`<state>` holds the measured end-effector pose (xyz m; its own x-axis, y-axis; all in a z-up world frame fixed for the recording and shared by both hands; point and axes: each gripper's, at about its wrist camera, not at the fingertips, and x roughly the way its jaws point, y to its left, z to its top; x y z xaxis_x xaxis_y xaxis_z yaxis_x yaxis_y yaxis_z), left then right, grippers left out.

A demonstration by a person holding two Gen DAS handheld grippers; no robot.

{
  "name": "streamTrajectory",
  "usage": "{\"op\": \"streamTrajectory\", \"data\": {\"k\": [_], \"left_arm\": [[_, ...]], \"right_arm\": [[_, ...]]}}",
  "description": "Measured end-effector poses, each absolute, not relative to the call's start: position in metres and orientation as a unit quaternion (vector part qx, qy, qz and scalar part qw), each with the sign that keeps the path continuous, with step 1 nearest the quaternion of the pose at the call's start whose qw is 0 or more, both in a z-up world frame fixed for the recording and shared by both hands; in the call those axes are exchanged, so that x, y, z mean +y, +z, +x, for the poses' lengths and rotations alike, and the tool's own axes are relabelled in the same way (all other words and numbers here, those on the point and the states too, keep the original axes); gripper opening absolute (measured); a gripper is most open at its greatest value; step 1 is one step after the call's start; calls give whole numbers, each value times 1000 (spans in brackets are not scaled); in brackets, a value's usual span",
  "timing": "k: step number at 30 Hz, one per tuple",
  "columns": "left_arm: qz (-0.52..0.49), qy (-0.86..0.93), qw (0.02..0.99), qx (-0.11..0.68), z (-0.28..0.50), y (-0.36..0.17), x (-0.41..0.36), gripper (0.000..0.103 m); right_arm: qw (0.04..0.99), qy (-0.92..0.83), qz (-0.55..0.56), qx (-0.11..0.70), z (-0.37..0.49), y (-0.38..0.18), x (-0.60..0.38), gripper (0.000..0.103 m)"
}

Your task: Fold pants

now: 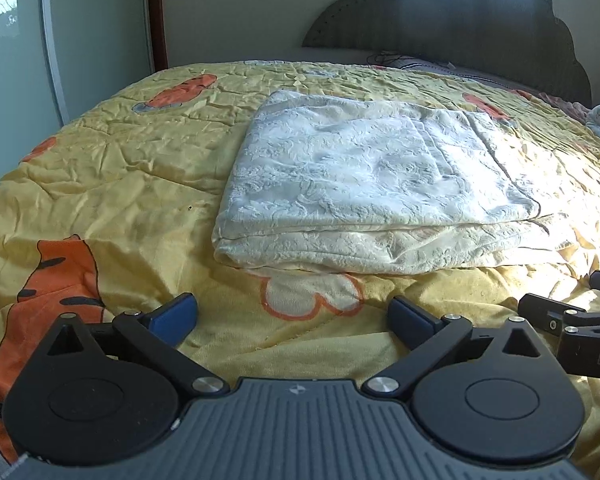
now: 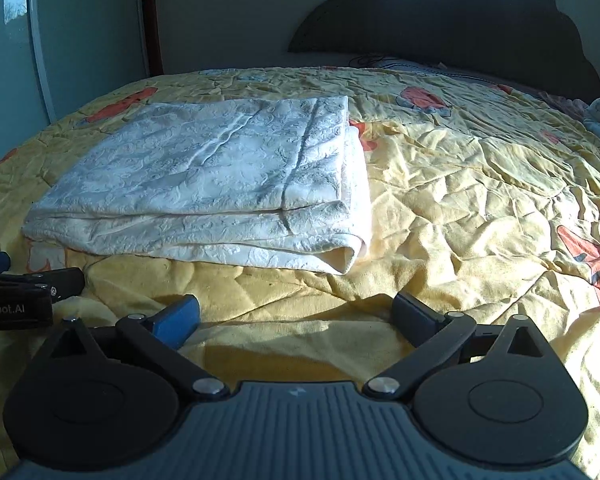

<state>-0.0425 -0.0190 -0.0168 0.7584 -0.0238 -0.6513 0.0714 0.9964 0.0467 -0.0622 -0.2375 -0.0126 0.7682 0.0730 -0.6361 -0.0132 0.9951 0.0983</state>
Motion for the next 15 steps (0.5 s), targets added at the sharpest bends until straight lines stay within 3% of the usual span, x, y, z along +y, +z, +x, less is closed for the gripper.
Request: {"op": "streamTrajectory", "data": {"k": [15], "left_arm": [[36, -29, 937, 346, -42, -16, -19, 103]], "right_arm": [[939, 20, 38, 341, -61, -13, -235, 103]]}}
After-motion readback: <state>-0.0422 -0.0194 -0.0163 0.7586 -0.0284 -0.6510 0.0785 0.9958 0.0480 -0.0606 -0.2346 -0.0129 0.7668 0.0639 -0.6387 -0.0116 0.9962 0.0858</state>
